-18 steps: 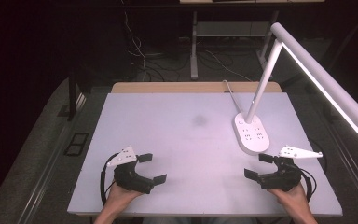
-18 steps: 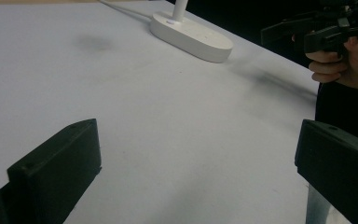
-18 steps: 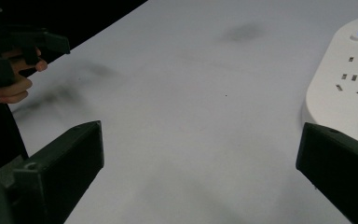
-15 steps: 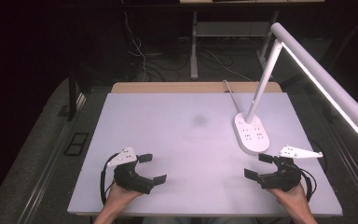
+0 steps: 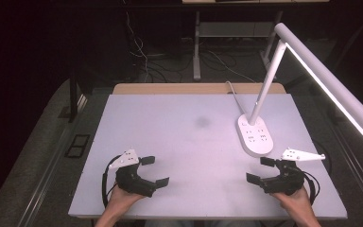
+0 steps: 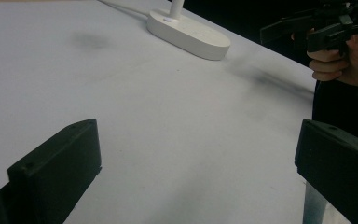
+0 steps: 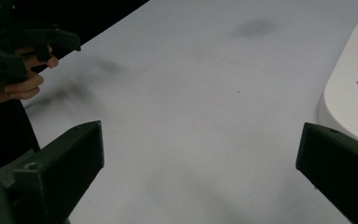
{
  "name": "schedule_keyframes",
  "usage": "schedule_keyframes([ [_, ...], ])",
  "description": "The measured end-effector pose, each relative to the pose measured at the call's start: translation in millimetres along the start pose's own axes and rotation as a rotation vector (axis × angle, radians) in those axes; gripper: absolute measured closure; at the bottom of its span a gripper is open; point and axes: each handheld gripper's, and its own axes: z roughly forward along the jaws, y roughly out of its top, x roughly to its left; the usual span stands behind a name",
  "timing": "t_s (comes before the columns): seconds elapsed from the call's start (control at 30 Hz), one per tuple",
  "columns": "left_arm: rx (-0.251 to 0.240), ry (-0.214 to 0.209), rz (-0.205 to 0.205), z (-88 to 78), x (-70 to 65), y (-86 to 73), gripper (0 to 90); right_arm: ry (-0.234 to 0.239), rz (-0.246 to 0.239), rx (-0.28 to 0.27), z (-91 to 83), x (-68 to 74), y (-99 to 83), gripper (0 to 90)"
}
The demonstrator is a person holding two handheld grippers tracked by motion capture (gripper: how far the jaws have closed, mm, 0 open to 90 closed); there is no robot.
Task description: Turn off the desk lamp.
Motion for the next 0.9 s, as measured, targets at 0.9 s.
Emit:
schedule_keyframes([
  [0.9,-0.003,-0.001,-0.008,-0.7,-0.2,-1.1,0.0,-0.015,-0.030,0.069,-4.2,8.6,20.0,0.8],
])
